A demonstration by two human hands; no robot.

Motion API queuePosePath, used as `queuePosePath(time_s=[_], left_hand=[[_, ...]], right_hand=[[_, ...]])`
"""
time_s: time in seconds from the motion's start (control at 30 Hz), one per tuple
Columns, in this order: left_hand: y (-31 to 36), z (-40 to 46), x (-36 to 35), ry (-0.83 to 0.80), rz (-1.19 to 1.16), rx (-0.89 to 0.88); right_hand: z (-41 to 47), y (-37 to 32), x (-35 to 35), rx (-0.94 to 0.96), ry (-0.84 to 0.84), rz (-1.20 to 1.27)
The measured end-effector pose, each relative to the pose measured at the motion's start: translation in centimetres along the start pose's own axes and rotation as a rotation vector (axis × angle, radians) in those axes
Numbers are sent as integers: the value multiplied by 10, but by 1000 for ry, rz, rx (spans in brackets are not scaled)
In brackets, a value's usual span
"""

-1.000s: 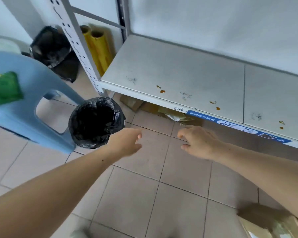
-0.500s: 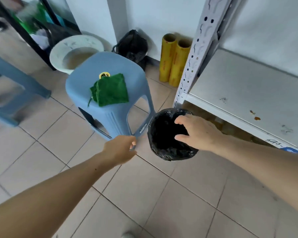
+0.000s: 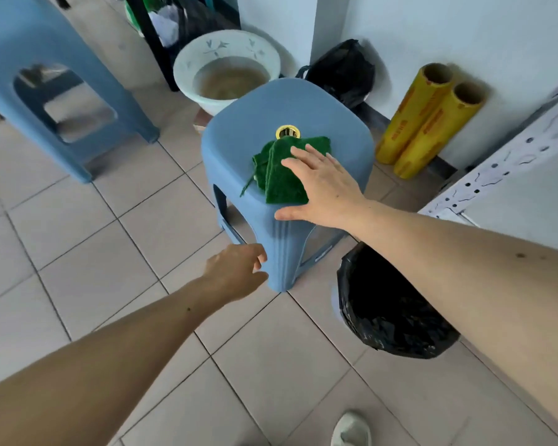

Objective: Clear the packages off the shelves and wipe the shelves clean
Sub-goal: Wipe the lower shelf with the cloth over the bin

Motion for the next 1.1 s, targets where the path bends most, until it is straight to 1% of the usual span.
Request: queuePosePath(time_s=[0.1,0.13,0.3,0.4,0.47,0.57,0.63,0.73,0.83,0.9,0.97,1.1], left_hand=[[-3,10,-7,9,-37,20],[-2,12,-10,7,-43,23],[5,18,-21,-13,-50,16],[11,19,-25,-24,-38,11],[16,20,-27,-31,-38,10],[27,23,-33,-39,-78,14],[37,29,-44,-57,-114,20],[56,41,-74,-114,-143,16],[75,54,-114,-169,-136,22],[91,63,-144,-207,-132,21],[104,71,-169,-227,-177,40],[111,87,-206,-211,-349,176]], right_hand=[[16,6,-20,-5,-53,-15],[19,8,-24,-7,-47,-3],[19,14,-14,3,172,21],[13,17,-7,44,248,22],[2,27,-4,41,282,89],[-29,61,1,-70,341,294],[-56,94,0,-186,359,416],[-96,144,-11,-384,343,607],[-131,181,-34,-539,306,770],[-153,202,-54,-613,281,858],[-171,221,-77,-676,259,927],[-202,248,-113,-782,231,976]])
Point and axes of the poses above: each hand's wrist, its own z-axis towards the middle knuckle, its own x-axis out of the back of the hand, y = z × x, the point moved 9 cm from there along z, towards the middle knuckle, and after that the axes turned 1 degree about x, right-handed, at the moved point
